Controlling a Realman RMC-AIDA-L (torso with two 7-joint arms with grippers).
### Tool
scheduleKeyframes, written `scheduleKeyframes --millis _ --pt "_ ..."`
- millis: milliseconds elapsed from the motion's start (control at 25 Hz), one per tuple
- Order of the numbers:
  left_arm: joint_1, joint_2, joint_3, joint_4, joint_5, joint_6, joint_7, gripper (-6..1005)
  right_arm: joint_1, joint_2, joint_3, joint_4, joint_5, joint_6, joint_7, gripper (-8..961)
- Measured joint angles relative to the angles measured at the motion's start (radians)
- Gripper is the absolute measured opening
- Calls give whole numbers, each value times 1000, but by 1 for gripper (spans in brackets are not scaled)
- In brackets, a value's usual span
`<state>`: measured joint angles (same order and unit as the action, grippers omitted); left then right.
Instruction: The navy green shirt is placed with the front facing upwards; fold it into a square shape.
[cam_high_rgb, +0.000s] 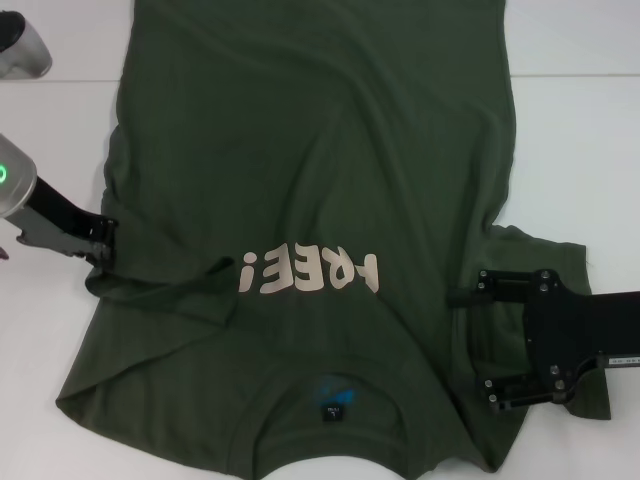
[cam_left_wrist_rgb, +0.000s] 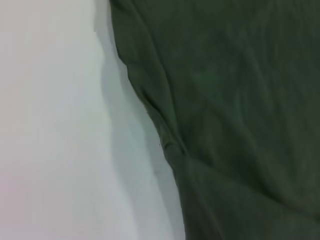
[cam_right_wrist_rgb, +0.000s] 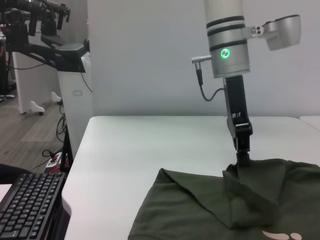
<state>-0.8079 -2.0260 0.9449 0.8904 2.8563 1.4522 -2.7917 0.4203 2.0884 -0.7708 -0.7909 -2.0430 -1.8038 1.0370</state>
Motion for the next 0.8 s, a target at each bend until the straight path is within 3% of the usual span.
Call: scheduleKeyframes --millis 200,800 --pt "-8 -8 0 -13 -2 1 17 41 0 1 -2 0 2 0 0 822" --pt "-132 -10 -19 -10 -12 41 11 29 -7 1 -2 0 -1 -7 -7 817"
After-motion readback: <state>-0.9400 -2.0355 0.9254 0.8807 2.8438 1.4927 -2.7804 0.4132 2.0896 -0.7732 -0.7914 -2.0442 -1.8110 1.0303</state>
